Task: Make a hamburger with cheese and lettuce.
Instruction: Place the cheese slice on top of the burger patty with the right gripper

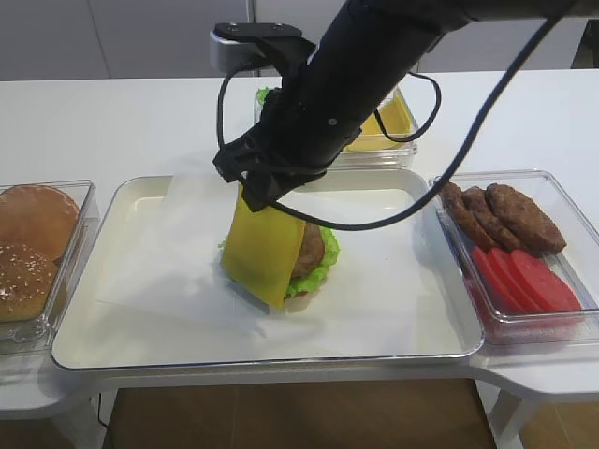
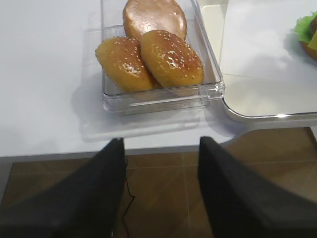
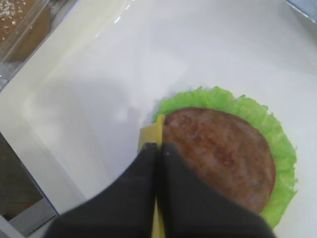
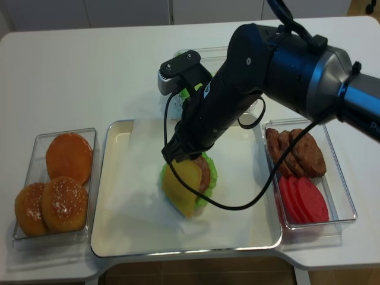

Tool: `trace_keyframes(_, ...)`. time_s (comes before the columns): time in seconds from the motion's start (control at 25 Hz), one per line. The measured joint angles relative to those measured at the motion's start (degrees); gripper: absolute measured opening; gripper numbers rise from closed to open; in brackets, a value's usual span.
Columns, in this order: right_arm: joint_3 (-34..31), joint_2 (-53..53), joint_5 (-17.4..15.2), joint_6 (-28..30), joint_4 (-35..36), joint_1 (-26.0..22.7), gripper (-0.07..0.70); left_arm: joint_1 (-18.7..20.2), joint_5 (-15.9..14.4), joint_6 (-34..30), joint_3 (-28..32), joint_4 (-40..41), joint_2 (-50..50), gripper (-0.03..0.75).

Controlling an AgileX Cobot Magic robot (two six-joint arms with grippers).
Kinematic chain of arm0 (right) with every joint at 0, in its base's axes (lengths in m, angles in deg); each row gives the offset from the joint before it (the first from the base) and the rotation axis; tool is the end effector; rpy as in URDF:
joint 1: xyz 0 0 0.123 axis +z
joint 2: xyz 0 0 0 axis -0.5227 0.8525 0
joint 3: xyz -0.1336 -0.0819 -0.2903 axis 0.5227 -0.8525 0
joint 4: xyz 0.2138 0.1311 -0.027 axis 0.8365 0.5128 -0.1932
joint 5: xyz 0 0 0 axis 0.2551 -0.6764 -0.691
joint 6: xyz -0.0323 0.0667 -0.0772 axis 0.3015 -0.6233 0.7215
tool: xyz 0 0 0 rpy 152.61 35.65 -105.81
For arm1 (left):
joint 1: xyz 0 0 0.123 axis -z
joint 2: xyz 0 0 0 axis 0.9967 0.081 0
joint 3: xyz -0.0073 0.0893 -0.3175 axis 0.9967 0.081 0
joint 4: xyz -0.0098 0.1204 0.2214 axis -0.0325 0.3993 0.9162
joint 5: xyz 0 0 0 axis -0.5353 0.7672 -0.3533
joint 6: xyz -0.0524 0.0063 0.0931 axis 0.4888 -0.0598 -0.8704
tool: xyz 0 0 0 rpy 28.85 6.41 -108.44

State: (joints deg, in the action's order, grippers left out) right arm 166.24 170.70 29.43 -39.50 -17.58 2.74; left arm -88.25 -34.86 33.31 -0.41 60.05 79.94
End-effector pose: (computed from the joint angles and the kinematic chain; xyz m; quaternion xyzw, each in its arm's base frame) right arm 0.3137 0.2581 0.3006 -0.3444 0.8898 0.2293 0.1925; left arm -0.0436 -0.0054 0.2550 -0.0382 0.8817 -0.0133 0.4701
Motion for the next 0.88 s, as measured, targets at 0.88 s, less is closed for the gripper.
trace_keyframes(0.88, 0.0, 1.6, 3.0, 1.2, -7.5, 0.0, 0.004, 0.0, 0.0, 0.0, 0.0, 0.0, 0.0, 0.358)
